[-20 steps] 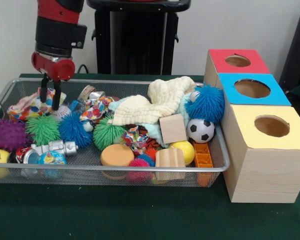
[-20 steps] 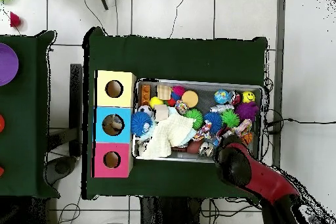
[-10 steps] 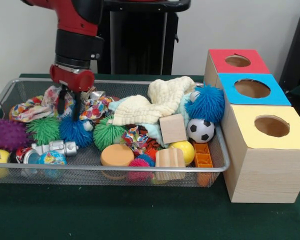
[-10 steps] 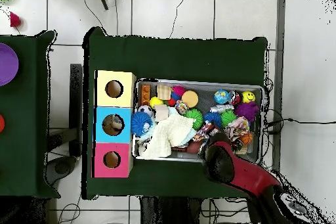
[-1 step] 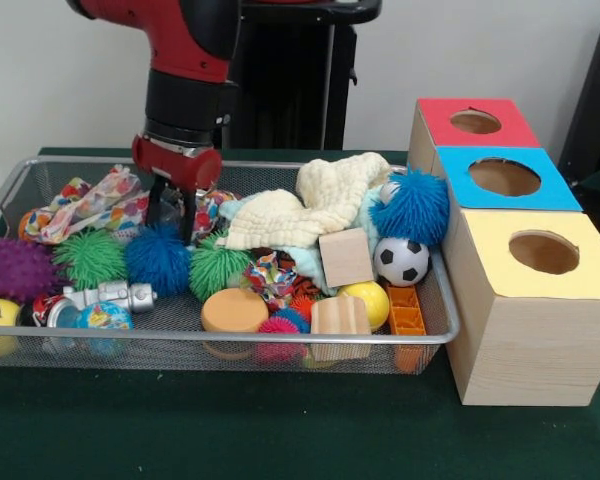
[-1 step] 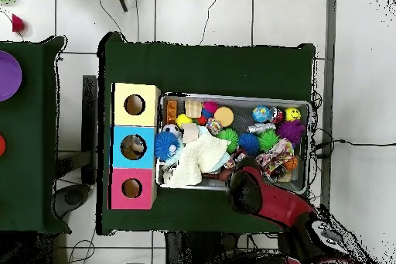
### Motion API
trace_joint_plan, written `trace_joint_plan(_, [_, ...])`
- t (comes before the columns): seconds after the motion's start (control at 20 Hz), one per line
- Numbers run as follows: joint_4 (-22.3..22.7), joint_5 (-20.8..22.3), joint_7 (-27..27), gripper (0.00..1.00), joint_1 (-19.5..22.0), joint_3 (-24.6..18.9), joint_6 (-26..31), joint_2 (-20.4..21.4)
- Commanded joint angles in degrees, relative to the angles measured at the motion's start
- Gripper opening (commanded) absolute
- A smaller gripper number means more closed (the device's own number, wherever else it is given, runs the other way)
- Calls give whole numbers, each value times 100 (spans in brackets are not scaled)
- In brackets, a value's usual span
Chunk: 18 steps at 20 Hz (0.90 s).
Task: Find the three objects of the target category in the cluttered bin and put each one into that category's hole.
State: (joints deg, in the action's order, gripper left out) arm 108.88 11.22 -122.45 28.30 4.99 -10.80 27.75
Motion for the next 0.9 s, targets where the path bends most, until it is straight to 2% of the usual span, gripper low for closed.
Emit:
trace_joint_plan(0.05, [-431, -237, -226, 100, 49, -164, 1420, 223])
trace_joint_plan(0.15, [-339, -237, -220, 100, 114, -311, 1671, 423])
trace_joint_plan(0.25, [-196, -186, -239, 100, 379, -693, 1744, 548])
trace_joint_plan(0.35, [-144, -191, -247, 100, 496, -891, 1859, 696])
trace_joint_plan(0.65, [-228, -187, -203, 100, 488, -932, 2228, 1056])
trace_joint_plan(0.9, [-297, -83, -80, 100, 694, -1086, 2310, 1055])
